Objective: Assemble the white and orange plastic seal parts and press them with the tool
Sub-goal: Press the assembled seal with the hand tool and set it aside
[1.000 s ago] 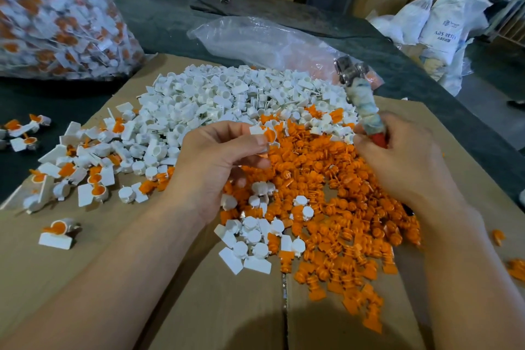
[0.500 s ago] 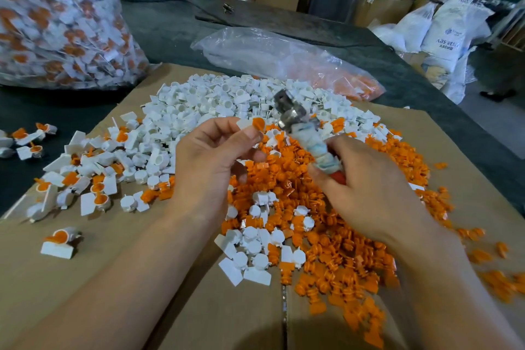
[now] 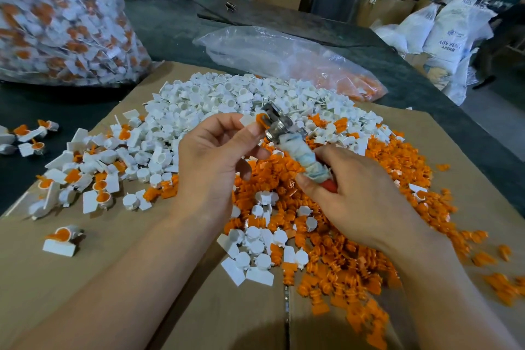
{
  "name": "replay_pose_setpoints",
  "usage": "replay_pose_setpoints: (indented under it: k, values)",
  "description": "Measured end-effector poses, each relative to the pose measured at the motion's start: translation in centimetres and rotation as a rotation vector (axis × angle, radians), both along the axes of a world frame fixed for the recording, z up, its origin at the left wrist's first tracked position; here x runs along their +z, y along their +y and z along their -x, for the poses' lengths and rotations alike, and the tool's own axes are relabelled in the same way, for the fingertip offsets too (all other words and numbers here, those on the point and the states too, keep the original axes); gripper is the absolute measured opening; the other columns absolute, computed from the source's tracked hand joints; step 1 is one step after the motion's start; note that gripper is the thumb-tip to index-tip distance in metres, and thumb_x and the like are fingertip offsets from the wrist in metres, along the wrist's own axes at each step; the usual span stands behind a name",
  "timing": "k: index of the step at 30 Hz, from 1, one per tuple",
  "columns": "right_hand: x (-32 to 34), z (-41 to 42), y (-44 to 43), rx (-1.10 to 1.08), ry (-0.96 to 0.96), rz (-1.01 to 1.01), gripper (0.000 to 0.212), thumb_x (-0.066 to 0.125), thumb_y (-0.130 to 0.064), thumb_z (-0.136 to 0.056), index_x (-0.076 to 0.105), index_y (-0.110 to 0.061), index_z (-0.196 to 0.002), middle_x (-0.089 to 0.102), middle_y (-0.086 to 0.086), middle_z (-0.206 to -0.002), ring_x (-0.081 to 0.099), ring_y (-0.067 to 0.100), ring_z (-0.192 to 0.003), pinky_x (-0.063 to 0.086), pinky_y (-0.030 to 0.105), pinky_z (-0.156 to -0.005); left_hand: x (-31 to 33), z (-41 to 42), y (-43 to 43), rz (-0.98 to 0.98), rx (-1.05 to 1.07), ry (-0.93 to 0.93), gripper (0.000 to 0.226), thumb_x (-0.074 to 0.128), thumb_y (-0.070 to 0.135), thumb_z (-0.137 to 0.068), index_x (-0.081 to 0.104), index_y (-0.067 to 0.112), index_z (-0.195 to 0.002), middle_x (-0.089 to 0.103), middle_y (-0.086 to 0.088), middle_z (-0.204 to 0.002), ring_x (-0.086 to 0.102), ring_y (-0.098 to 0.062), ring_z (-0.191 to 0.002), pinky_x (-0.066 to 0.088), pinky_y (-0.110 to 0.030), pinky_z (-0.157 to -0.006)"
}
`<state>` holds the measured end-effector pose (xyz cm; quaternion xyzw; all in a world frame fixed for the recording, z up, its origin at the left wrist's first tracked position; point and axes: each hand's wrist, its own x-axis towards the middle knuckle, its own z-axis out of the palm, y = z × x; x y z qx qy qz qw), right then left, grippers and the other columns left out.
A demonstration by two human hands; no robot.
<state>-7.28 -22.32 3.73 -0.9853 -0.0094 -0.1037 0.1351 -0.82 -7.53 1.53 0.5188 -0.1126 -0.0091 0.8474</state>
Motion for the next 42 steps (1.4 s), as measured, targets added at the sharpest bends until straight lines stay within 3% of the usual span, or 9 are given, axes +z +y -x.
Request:
replay_pose_setpoints:
  k: [8,11,16,22,25,29,39,42]
  values:
    - [0.3,0.2,0.3,0.005,-0.012,-0.010,0.036,0.033,-0.058,-0.075,0.048,-0.028,-0.089,0.046,-0.014,-0.074,0.044,0.004,-0.069,0.033,0.019,-0.058,-0.1,0.1,0.0,0.001,-0.006,-0.018,0.014,0.065,0.022,-0.064,0.059,0.013,-0.073,0.063,0.005,-0.056,0.062,-0.008,-0.050,0.036,-0.014,-0.037]
    - [0.4,0.3,0.2,-0.004,-0.046,0.047,0.040,0.032,-0.059,-0.073,0.051,-0.026,-0.084,0.046,-0.010,-0.071,0.038,0.009,-0.073,0.031,0.026,-0.060,-0.1,0.2,0.0,-0.004,-0.004,-0.027,0.014,0.065,0.022,-0.063,0.060,0.014,-0.073,0.063,0.004,-0.057,0.062,-0.009,-0.051,0.036,-0.015,-0.037]
    - [0.5,0.4,0.3,-0.011,-0.039,0.068,0.041,0.031,-0.060,-0.073,0.051,-0.026,-0.085,0.048,-0.009,-0.070,0.042,0.009,-0.068,0.030,0.022,-0.056,-0.1,0.2,0.0,0.002,-0.006,-0.034,0.012,0.067,0.022,-0.063,0.061,0.016,-0.071,0.064,0.002,-0.058,0.062,-0.011,-0.051,0.036,-0.015,-0.037]
    - [0.3,0.4,0.3,0.020,0.009,-0.054,0.033,0.035,-0.059,-0.073,0.045,-0.030,-0.084,0.049,-0.007,-0.066,0.045,0.008,-0.059,0.036,0.029,-0.053,-0.1,0.1,0.1,0.003,-0.011,-0.027,0.012,0.066,0.021,-0.062,0.059,0.015,-0.071,0.065,0.003,-0.057,0.063,-0.010,-0.051,0.036,-0.014,-0.036]
    - [0.1,0.4,0.3,0.034,0.030,-0.121,0.023,0.040,-0.058,-0.075,0.039,-0.034,-0.075,0.047,-0.006,-0.062,0.047,0.008,-0.057,0.034,0.024,-0.048,-0.1,0.0,0.1,0.010,-0.012,-0.021,0.013,0.065,0.021,-0.062,0.059,0.014,-0.071,0.064,0.004,-0.056,0.063,-0.010,-0.050,0.036,-0.014,-0.036]
    - [-0.1,0.4,0.4,0.041,0.037,-0.187,0.022,0.048,-0.051,-0.079,0.038,-0.033,-0.070,0.044,-0.006,-0.059,0.046,-0.004,-0.066,0.036,0.021,-0.060,-0.1,-0.1,0.2,0.034,-0.018,-0.018,0.014,0.065,0.018,-0.062,0.058,0.011,-0.071,0.064,0.002,-0.056,0.062,-0.009,-0.050,0.037,-0.015,-0.036]
    - [-0.3,0.2,0.8,0.030,0.037,-0.219,0.025,0.055,-0.040,-0.084,0.039,-0.029,-0.069,0.043,-0.006,-0.056,0.046,-0.002,-0.063,0.036,0.018,-0.058,-0.3,-0.2,0.1,0.074,-0.030,-0.003,0.012,0.064,0.013,-0.064,0.059,0.006,-0.072,0.065,-0.001,-0.057,0.061,-0.010,-0.050,0.047,-0.017,-0.043]
    - [-0.5,0.1,0.9,0.028,0.032,-0.188,0.024,0.057,-0.037,-0.086,0.040,-0.029,-0.071,0.044,-0.006,-0.056,0.048,0.007,-0.061,0.036,0.024,-0.055,-0.4,-0.3,0.1,0.085,-0.028,0.005,0.006,0.062,0.002,-0.073,0.057,0.005,-0.071,0.065,-0.001,-0.057,0.060,-0.011,-0.049,0.047,-0.017,-0.044]
